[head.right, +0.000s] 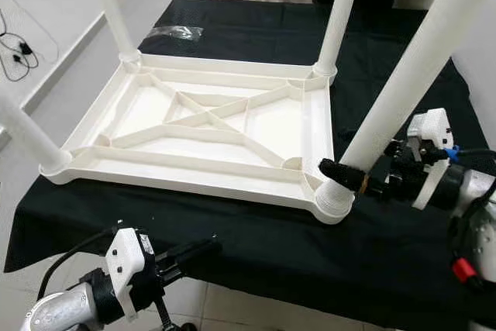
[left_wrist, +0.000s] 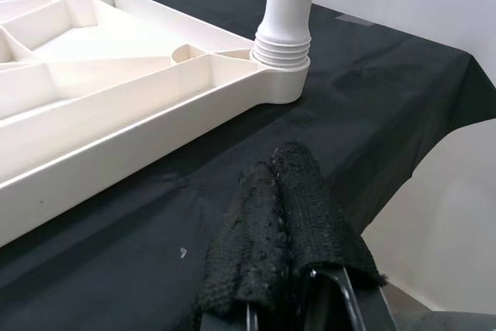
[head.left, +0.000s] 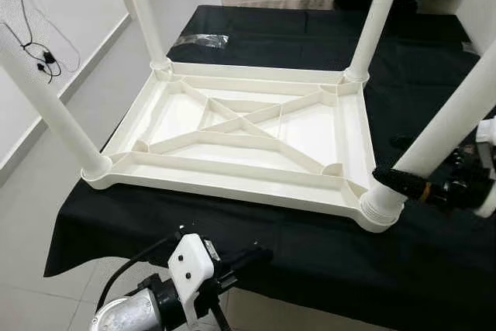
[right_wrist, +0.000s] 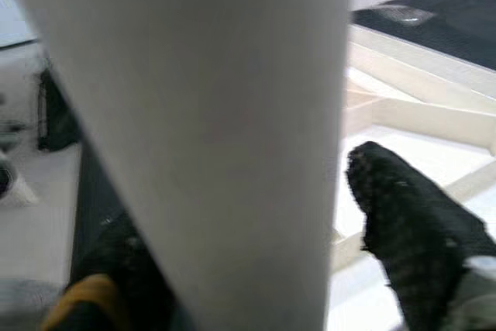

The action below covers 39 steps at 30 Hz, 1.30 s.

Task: Building children table

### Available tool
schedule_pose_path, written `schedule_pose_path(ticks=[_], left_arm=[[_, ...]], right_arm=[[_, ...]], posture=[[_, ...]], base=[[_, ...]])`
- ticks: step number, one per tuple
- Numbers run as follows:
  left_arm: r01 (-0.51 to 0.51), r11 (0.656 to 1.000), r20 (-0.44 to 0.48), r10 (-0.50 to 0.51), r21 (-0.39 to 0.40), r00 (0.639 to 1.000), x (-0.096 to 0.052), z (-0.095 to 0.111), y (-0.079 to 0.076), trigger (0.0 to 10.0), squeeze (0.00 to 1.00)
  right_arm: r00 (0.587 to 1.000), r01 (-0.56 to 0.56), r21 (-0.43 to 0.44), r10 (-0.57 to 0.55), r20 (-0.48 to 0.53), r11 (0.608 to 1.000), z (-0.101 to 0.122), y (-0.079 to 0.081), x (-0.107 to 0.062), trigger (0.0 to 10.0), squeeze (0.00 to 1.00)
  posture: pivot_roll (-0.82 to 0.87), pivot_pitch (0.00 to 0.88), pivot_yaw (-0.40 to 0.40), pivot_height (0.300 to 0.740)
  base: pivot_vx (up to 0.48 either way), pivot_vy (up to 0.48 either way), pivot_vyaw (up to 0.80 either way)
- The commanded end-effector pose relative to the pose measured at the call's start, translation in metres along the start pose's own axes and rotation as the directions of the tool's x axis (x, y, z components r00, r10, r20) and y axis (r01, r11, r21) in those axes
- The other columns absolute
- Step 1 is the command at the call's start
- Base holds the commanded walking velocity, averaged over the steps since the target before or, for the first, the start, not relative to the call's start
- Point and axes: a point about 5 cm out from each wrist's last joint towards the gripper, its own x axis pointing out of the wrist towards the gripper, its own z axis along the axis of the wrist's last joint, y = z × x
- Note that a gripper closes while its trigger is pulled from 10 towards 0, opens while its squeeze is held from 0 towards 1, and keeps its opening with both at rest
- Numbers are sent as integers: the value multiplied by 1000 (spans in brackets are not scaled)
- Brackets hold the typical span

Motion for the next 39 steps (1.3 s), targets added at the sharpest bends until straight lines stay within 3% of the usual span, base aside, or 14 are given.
schedule_pose_path(ticks=[1, 9, 17, 19, 20, 21, 22, 30, 31, 32, 33, 35, 36, 39], left_arm=[[18, 1000, -5, -18, 16, 1000, -3, 1, -3, 10000, 0], [17, 1000, -12, -17, 11, 1000, -5, 2, -4, 10000, 0], [6, 1000, -12, -6, 1, 1000, -7, 0, -2, 10000, 0], [-2, 1000, -10, 2, -1, 1000, -7, 0, -1, 10000, 0], [-2, 1000, -10, 2, -1, 1000, -7, 0, -1, 10000, 0], [-6, 1000, -8, 6, -3, 1000, -7, -1, 0, 10000, 0], [-7, 1000, -7, 7, -6, 1000, -7, -2, 0, 10000, 0], [3, 1000, 2, -3, -22, 1000, -5, -3, -1, 10000, 0], [-5, 1000, 4, 5, -27, 1000, -4, -4, -1, 10000, 0], [-5, 1000, 4, 5, -27, 1000, -4, -4, -1, 10000, 0], [-15, 999, 8, 15, -31, 1000, -4, -4, -1, 10000, 0], [-15, 999, 8, 15, -31, 1000, -4, -4, -1, 10000, 0], [-16, 999, 9, 17, -35, 1000, -4, -4, -2, 10000, 0], [-13, 999, 13, 14, -45, 1000, -5, -4, -3, 10000, 0]], right_arm=[[1000, -29, -2, 29, -1, 1000, 1, -2, -2, 0, 0], [995, -98, 47, 97, 14, 994, -6, 2, -1, 0, 0], [994, 75, 228, -55, -93, 971, -70, 55, 45, 0, 0], [714, 652, 132, -546, -437, 747, -114, 67, 45, 0, 0], [714, 652, 132, -546, -437, 747, -114, 67, 45, 0, 0], [580, 768, 93, -626, -522, 634, -124, 77, 38, 0, 0], [520, 805, 46, -667, -534, 591, -121, 80, 36, 0, 0], [613, 754, 102, -639, -464, 649, -105, 83, 58, 0, 0], [694, 698, 170, -600, -398, 695, -97, 84, 72, 10000, 0], [694, 698, 170, -600, -398, 695, -97, 84, 72, 10000, 0], [802, 591, 228, -533, -269, 774, -81, 82, 90, 10000, 729], [802, 591, 228, -533, -269, 774, -81, 82, 90, 10000, 729], [854, 520, 261, -491, -172, 813, -71, 78, 95, 10000, 1000], [937, 335, 258, -349, 8, 906, -44, 70, 96, 10000, 1000]], posture=[[-18, 221, 33, 740], [-4, 231, 46, 740], [-13, 235, 18, 740], [-23, 232, 20, 740], [-23, 232, 20, 740], [-23, 232, 20, 740], [-33, 227, 17, 740], [-36, 205, -1, 740], [-36, 202, -2, 740], [-36, 202, -2, 740], [-35, 200, -1, 740], [-35, 200, -1, 740], [-35, 200, -1, 740], [-26, 206, 3, 740]], base=[[0, 0, 0], [0, 0, 0], [0, 0, 0], [0, 0, 0], [0, 0, 0], [0, 0, 0], [0, 0, 0], [0, 0, 0], [0, 0, 0], [0, 0, 0], [0, 0, 0], [0, 0, 0], [0, 0, 0], [0, 0, 0]])
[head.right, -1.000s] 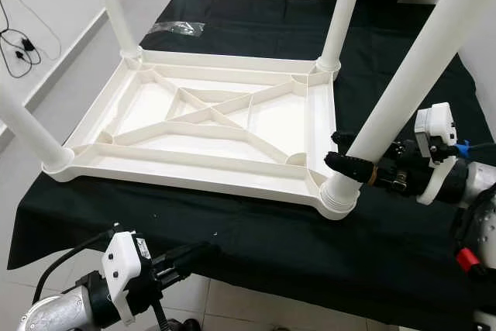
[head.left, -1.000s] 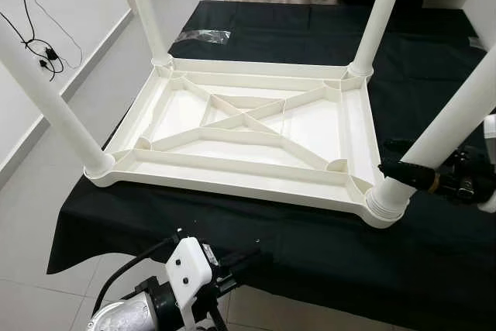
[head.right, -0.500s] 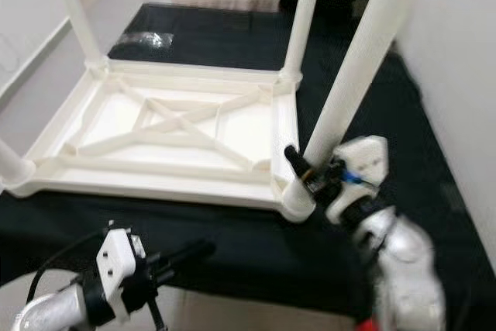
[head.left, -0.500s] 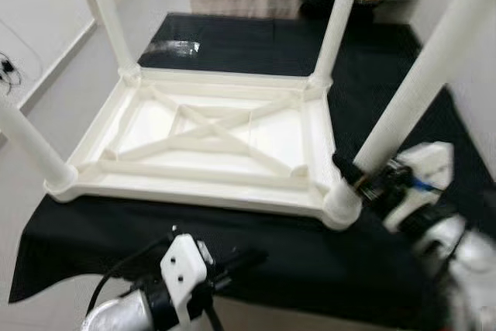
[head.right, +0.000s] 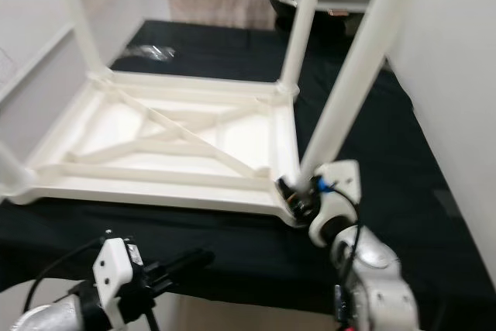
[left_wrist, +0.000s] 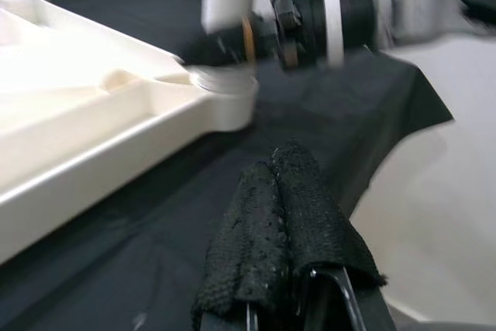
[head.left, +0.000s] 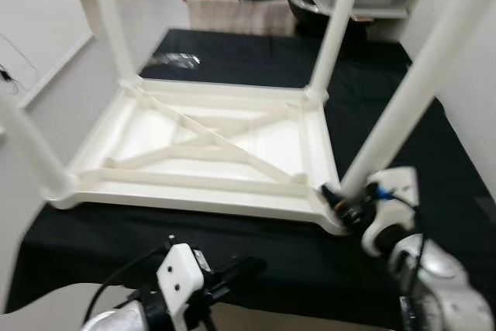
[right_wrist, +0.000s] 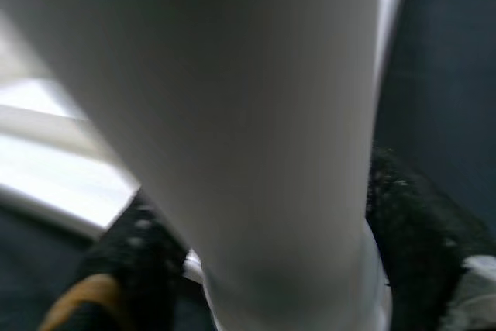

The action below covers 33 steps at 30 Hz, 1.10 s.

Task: Building children table

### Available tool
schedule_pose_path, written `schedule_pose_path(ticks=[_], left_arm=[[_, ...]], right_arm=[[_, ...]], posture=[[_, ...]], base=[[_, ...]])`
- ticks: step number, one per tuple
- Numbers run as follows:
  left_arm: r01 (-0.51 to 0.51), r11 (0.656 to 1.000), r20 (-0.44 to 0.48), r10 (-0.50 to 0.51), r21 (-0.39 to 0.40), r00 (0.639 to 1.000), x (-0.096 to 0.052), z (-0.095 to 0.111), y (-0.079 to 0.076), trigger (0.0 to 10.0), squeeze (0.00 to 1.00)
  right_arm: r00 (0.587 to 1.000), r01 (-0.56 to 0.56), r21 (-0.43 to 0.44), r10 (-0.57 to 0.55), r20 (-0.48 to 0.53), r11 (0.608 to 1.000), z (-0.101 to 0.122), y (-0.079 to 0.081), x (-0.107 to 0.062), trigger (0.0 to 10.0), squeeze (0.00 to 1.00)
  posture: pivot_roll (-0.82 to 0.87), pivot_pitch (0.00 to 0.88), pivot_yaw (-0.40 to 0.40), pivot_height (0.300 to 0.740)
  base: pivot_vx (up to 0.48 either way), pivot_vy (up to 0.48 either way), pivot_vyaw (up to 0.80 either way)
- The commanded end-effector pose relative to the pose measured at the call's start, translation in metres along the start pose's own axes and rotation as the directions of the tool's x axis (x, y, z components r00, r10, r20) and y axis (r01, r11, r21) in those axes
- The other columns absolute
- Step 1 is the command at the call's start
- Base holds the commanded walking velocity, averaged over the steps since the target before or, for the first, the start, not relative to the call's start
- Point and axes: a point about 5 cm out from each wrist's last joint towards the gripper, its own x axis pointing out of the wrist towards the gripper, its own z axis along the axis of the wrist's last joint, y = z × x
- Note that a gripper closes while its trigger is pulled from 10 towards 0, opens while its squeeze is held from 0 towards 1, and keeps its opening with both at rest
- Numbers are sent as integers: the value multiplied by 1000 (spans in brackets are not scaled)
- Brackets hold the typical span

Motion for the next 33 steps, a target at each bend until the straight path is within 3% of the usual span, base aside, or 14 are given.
schedule_pose_path(ticks=[1, 3, 4, 5, 6, 11, 14, 15, 21, 25, 30, 31, 32, 33], left_arm=[[5, 1000, -6, -5, -27, 1000, -1, -3, -3, 10000, 0], [8, 1000, -5, -8, -30, 1000, -1, -3, -4, 10000, 0], [10, 999, -3, -10, -33, 1000, -1, -3, -4, 10000, 0], [11, 999, -2, -11, -35, 1000, -2, -2, -4, 10000, 0], [12, 999, -1, -12, -37, 1000, -2, -2, -4, 10000, 0], [25, 999, -4, -25, -42, 1000, -3, -1, -6, 10000, 0], [29, 999, -5, -29, -44, 1000, -3, -1, -6, 10000, 0], [34, 998, -7, -34, -49, 999, -4, -1, -6, 10000, 0], [42, 998, -11, -43, -54, 999, -4, -1, -7, 10000, 0], [34, 998, -2, -34, -60, 999, -5, -1, -7, 10000, 0], [29, 997, 6, -29, -67, 1000, -6, -2, -6, 10000, 0], [28, 997, 8, -28, -67, 1000, -6, -2, -5, 10000, 0], [28, 997, 9, -27, -67, 1000, -7, -2, -5, 10000, 0], [27, 997, 10, -27, -66, 1000, -7, -1, -4, 10000, 0]], right_arm=[[972, -217, -44, 220, 79, 975, 20, 8, -3, 10000, 1000], [952, -290, -82, 296, 73, 954, 27, 8, -8, 10000, 1000], [929, -361, -122, 368, 39, 924, 31, 3, -15, 10000, 729], [914, -400, -143, 406, 14, 905, 33, -1, -19, 10000, 729], [912, -408, -152, 411, -11, 900, 36, -13, -21, 10000, 0], [898, -439, -187, 438, -47, 879, 48, -44, -20, 10000, 0], [896, -442, -195, 443, -37, 876, 51, -47, -17, 10000, 0], [889, -452, -198, 457, -19, 870, 53, -50, -13, 0, 0], [866, -490, -184, 499, 6, 852, 56, -55, -6, 0, 0], [853, -518, -137, 521, -9, 845, 42, -55, -14, 0, 0], [879, -476, -45, 477, 12, 878, 16, -40, -19, 0, 0], [984, 70, -101, -86, -158, 992, -19, -55, -9, 0, 0], [838, 451, -251, -503, -209, 856, -38, -66, -14, 0, 0], [759, 536, -232, -584, -287, 812, -62, -46, -32, 0, 0]], posture=[[-20, 210, 6, 740], [-18, 212, 7, 740], [-15, 216, 11, 740], [-15, 216, 11, 740], [-11, 221, 16, 740], [3, 229, 31, 740], [5, 229, 34, 740], [5, 229, 34, 740], [21, 234, 33, 740], [14, 240, 24, 740], [6, 241, 5, 740], [8, 236, -9, 740], [8, 236, -9, 740], [1, 242, -10, 740]], base=[[0, 0, 0], [0, 0, 0], [0, 0, 0], [0, 0, 0], [0, 0, 0], [0, 0, 0], [0, 0, 0], [0, 0, 0], [0, 0, 0], [0, 0, 0], [0, 0, 0], [0, 0, 0], [0, 0, 0], [0, 0, 0]])
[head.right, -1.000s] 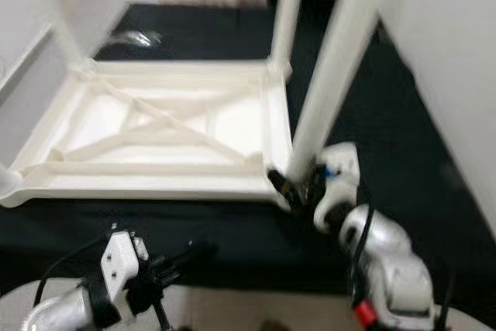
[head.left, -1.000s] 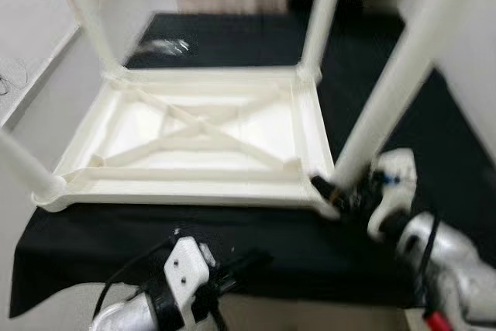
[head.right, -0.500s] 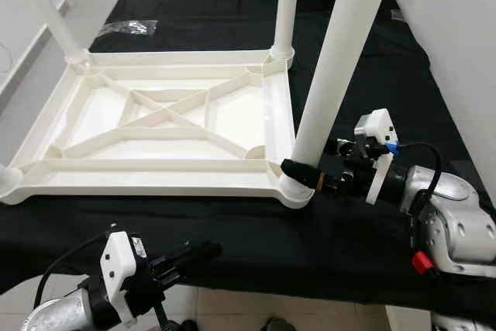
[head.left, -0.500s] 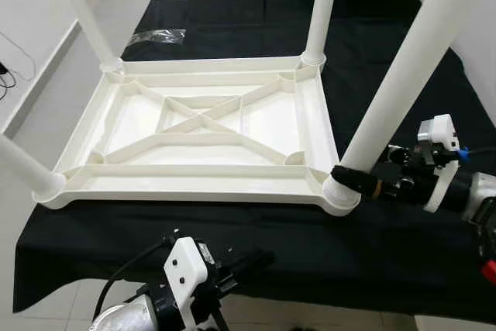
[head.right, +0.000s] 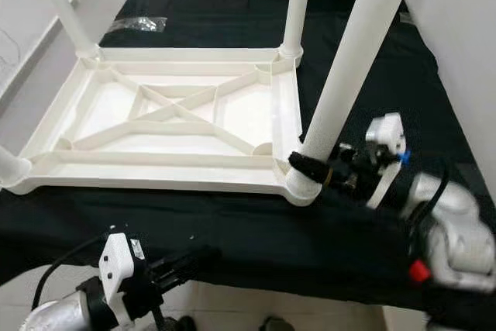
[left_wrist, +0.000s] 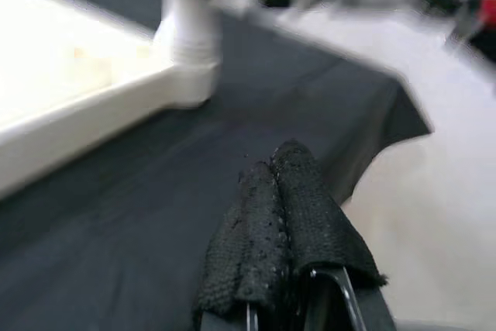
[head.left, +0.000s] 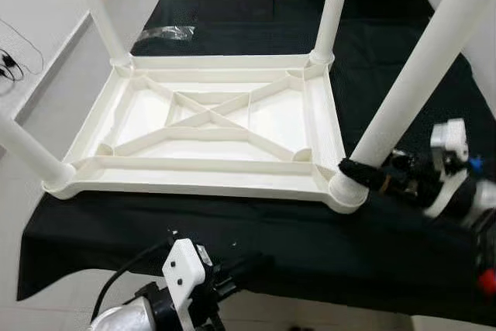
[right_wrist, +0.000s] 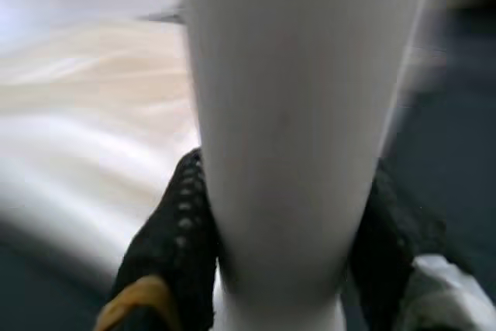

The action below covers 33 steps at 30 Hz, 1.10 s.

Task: Building children table

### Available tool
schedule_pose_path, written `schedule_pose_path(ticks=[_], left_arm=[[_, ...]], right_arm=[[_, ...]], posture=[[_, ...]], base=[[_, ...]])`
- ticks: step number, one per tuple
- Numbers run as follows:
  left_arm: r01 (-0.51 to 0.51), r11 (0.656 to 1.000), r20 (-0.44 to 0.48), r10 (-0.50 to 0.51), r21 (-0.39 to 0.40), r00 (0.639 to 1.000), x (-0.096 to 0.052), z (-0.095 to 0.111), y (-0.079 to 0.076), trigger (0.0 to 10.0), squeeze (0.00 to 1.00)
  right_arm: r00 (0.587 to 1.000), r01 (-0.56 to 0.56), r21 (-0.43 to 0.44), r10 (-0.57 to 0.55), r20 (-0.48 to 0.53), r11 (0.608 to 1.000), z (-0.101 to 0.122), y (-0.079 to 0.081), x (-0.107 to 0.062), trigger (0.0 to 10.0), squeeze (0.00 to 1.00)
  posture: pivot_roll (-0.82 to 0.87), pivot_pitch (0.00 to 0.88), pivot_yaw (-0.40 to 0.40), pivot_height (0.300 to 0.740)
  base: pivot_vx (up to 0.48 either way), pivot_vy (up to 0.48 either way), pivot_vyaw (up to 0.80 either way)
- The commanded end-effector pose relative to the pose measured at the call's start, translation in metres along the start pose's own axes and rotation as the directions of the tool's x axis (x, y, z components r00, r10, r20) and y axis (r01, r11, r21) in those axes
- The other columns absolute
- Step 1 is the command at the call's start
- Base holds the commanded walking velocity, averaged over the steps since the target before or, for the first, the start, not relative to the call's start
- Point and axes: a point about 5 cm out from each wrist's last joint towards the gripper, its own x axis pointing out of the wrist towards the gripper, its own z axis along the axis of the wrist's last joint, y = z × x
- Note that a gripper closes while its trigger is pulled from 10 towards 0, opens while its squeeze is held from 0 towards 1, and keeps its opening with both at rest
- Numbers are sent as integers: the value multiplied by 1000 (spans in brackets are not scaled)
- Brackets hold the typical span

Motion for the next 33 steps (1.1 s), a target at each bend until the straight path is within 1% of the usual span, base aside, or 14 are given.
schedule_pose_path(ticks=[1, 3, 5, 11, 12, 13, 14, 15, 17, 21, 22, 24, 29, 33], left_arm=[[-6, 1000, -12, 6, -26, 1000, -7, -3, -3, 10000, 0], [-6, 1000, -11, 6, -26, 1000, -7, -3, -3, 10000, 0], [-6, 1000, -6, 6, -28, 1000, -5, -5, -1, 10000, 0], [2, 999, 0, -2, -37, 1000, -3, -7, -1, 10000, 0], [1, 999, 1, -1, -37, 1000, -3, -7, -1, 10000, 0], [1, 999, 2, -1, -37, 1000, -3, -7, -1, 10000, 0], [-1, 999, 3, 1, -38, 1000, -3, -7, -1, 10000, 0], [-1, 999, 3, 1, -38, 1000, -3, -7, -1, 10000, 0], [-2, 999, 5, 2, -42, 1000, -3, -8, -2, 10000, 0], [9, 999, 7, -9, -53, 1000, -2, -9, -4, 10000, 0], [13, 998, 7, -13, -56, 1000, -2, -9, -5, 10000, 0], [13, 998, 7, -13, -56, 1000, -2, -9, -5, 10000, 0], [15, 998, 10, -15, -60, 1000, -2, -7, -7, 10000, 0], [16, 998, 10, -15, -61, 1000, -2, -7, -7, 10000, 0]], right_arm=[[824, 335, -103, -344, -451, 937, -79, -17, -39, 0, 0], [794, 358, -60, -338, -505, 932, -87, -1, -57, 0, 0], [856, 210, 31, -168, -490, 977, -80, 28, -66, 0, 0], [906, 131, 23, -110, -409, 991, -62, 32, -45, 0, 0], [920, 77, 82, -39, -389, 994, -57, 38, -38, 10000, 0], [926, 56, 116, -8, -378, 992, -53, 45, -34, 10000, 0], [940, 40, 149, 13, -340, 988, -47, 48, -29, 10000, 1000], [940, 40, 149, 13, -340, 988, -47, 48, -29, 10000, 1000], [979, -86, 258, 129, -157, 962, -18, 56, -15, 10000, 1000], [916, -401, 253, 388, 100, 881, 24, 45, -8, 10000, 965], [900, -437, 211, 424, 106, 875, 28, 37, -8, 10000, 0], [900, -437, 211, 424, 106, 875, 28, 37, -8, 10000, 0], [764, -645, 109, 642, 68, 756, 42, 7, -11, 10000, 0], [751, -660, 85, 658, 57, 746, 43, 4, -7, 10000, 0]], posture=[[1, 242, -10, 740], [1, 242, -10, 740], [-26, 223, -10, 740], [-15, 207, -22, 740], [-18, 206, -22, 740], [-20, 204, -22, 740], [-20, 196, -26, 740], [-20, 196, -26, 740], [-20, 191, -25, 740], [-18, 186, -22, 740], [-18, 186, -22, 740], [-18, 186, -22, 740], [-3, 199, -10, 740], [12, 204, -13, 740]], base=[[0, 0, 0], [0, 0, 0], [0, 0, 0], [0, 0, 0], [0, 0, 0], [0, 0, 0], [0, 0, 0], [0, 0, 0], [0, 0, 0], [0, 0, 0], [0, 0, 0], [0, 0, 0], [0, 0, 0], [0, 0, 0]])
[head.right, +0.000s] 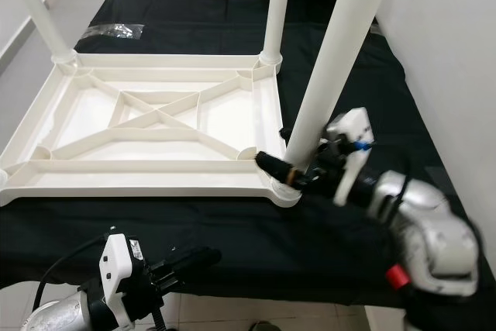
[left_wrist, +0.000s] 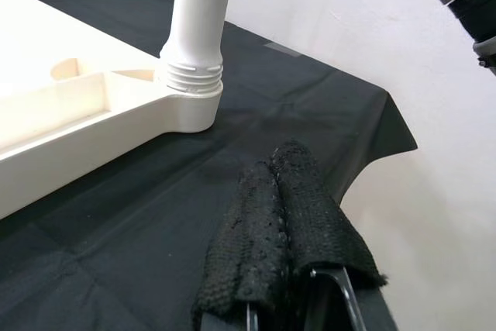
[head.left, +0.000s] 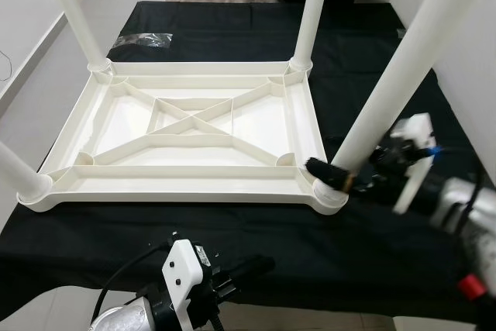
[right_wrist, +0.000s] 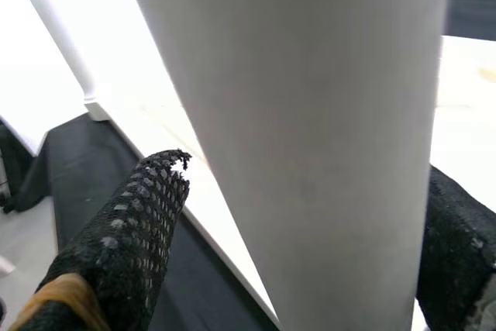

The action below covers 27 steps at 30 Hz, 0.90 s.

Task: Building children table

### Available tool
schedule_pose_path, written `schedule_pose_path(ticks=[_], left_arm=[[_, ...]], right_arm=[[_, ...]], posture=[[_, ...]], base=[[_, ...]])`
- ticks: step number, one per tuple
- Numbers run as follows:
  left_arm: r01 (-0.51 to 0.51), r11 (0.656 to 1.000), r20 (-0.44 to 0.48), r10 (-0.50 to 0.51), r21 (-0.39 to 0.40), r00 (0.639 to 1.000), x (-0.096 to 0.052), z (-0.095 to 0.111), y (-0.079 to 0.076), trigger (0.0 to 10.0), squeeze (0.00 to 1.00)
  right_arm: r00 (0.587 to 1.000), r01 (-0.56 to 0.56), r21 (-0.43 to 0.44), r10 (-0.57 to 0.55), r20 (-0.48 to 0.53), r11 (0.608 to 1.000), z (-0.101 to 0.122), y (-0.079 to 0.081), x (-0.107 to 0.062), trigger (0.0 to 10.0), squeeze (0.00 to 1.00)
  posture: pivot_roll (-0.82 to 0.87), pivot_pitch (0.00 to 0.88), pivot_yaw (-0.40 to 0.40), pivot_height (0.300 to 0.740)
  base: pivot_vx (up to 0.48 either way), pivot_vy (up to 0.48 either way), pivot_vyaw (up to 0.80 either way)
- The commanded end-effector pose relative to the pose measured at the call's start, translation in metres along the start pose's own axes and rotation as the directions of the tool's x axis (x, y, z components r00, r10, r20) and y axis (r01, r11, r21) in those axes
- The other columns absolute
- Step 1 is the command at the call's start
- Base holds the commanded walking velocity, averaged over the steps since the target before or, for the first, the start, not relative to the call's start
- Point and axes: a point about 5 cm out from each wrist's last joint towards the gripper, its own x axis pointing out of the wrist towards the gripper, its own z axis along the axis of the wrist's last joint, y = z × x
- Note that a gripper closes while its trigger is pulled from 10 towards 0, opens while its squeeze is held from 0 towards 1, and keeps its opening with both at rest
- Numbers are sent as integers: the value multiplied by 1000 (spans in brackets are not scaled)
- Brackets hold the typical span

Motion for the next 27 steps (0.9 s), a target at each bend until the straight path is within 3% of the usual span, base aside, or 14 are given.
schedule_pose_path(ticks=[1, 7, 8, 17, 18, 21, 22, 23, 24, 25, 26, 27], left_arm=[[13, 1000, -5, -13, -10, 1000, -1, 0, -4, 10000, 0], [11, 1000, -9, -11, -7, 1000, -2, 0, -4, 10000, 0], [9, 1000, -10, -9, -6, 1000, -3, 0, -4, 10000, 0], [8, 1000, -12, -8, -7, 1000, -3, 1, -3, 10000, 0], [9, 1000, -12, -9, -9, 1000, -4, 1, -2, 10000, 0], [10, 1000, -12, -10, -10, 1000, -4, 1, -2, 10000, 0], [11, 1000, -12, -11, -10, 1000, -4, 1, -2, 10000, 0], [11, 1000, -12, -11, -10, 1000, -4, 1, -2, 10000, 0], [11, 1000, -14, -11, -10, 1000, -5, 0, 0, 10000, 0], [13, 1000, -15, -13, -10, 1000, -5, 0, 0, 10000, 0], [13, 1000, -15, -13, -10, 1000, -5, 0, 0, 10000, 0], [15, 1000, -15, -15, -9, 1000, -5, 0, 1, 10000, 0]], right_arm=[[998, -65, -10, 65, 2, 998, 0, 1, 7, 10000, 0], [994, -110, -42, 109, -11, 993, 1, -4, 8, 10000, 0], [993, -121, -52, 120, -11, 991, 3, -9, 7, 0, 0], [994, -101, -23, 100, -38, 995, -9, -20, -6, 0, 0], [997, -65, 14, 65, -47, 998, -22, -17, -11, 0, 0], [998, -40, 37, 42, -53, 999, -31, -14, -14, 0, 0], [995, 60, 88, -53, -79, 994, -49, -5, -12, 0, 0], [995, 60, 88, -53, -79, 994, -49, -5, -12, 0, 0], [738, 617, -51, -600, -307, 785, -83, -18, -17, 0, 0], [636, 706, -31, -653, -411, 707, -104, 12, -10, 0, 0], [636, 706, -31, -653, -411, 707, -104, 12, -10, 0, 0], [572, 748, -90, -708, -414, 658, -104, 34, -4, 0, 0]], posture=[[25, 204, -14, 740], [31, 207, -11, 740], [31, 209, -9, 740], [25, 217, -2, 740], [22, 217, -1, 740], [20, 218, -2, 740], [17, 218, -10, 740], [17, 218, -10, 740], [5, 218, -6, 740], [17, 217, -1, 740], [17, 217, -1, 740], [15, 218, -1, 740]], base=[[0, 0, 0], [0, 0, 0], [0, 0, 0], [0, 0, 0], [0, 0, 0], [0, 0, 0], [0, 0, 0], [0, 0, 0], [0, 0, 0], [0, 0, 0], [0, 0, 0], [0, 0, 0]])
